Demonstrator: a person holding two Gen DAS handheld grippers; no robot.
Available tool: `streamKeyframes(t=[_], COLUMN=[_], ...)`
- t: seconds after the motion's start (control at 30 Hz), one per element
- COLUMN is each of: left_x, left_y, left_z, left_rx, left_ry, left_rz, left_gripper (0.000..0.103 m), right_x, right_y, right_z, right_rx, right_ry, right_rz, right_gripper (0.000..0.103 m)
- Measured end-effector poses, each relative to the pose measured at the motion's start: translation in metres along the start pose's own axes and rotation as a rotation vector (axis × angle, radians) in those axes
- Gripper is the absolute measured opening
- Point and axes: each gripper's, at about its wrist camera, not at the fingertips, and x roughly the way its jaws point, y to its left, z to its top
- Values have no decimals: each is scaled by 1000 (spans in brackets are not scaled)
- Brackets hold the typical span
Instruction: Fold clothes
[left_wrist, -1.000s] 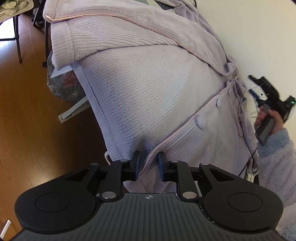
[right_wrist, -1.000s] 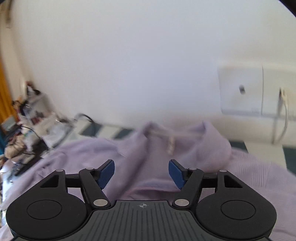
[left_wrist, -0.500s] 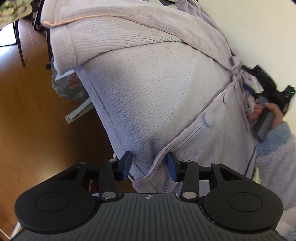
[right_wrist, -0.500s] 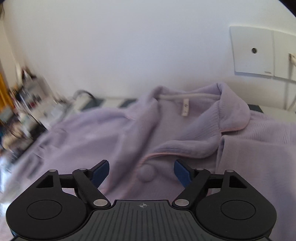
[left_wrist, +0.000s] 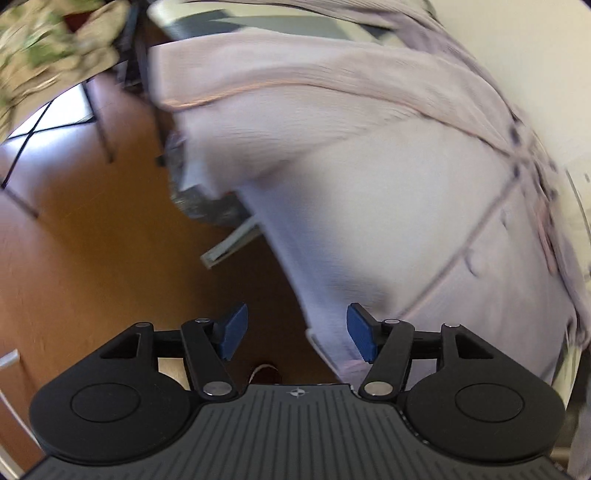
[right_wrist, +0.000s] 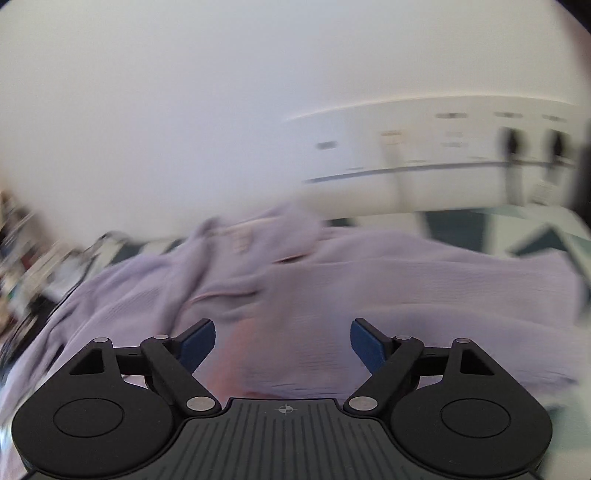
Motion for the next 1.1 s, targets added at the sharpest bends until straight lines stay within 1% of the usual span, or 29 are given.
streamKeyframes(t=[0.03,0.07,0.13,0.17,0.3,0.37,0.47,0.57,0.63,0.7,0.8,0.9,1.0,1.1], left_x=[-6,-12,-26,-32,-52,-55,-54,-52,-52,-56,-66,-68,-62,-51], left_y=[5,9,16,17,18,18,14,0,-15,-36,-69,-97,-125,-150], left_z=[-2,-4,-10,-12,-19,-21,-23,-27,-25,-19,-9,6,18,24], left_rx=[-21,-31,-28,-13,59,68,39,11,18,56,125,136,125,144], left_ry=[-9,-20,-41,-50,-90,-82,-33,4,20,20,-8,-29,-23,-28], left_rz=[-13,-29,-60,-69,-90,-136,-247,-354,-411,-454,-500,-539,-563,-513], left_gripper=[61,61,62,64,66,66,66,66,66,66,66,68,68,68], right_x=[-10,-20,-45,-57,-104,-123,-147,-168,-181,-194,-210,-217,-213,-196], right_y=[-8,-13,-25,-30,-47,-54,-65,-76,-82,-85,-86,-86,-90,-98], right_z=[3,5,4,4,1,-2,-12,-19,-17,-7,11,31,49,59], right_rx=[31,59,122,149,248,284,306,303,309,314,314,297,258,208], right_ry=[8,8,-18,-32,-80,-93,-106,-114,-133,-171,-237,-292,-310,-299], right_rz=[-17,-10,11,11,-20,-55,-121,-172,-175,-163,-137,-104,-102,-102], right_gripper=[79,79,81,84,84,84,84,83,83,83,83,84,84,84])
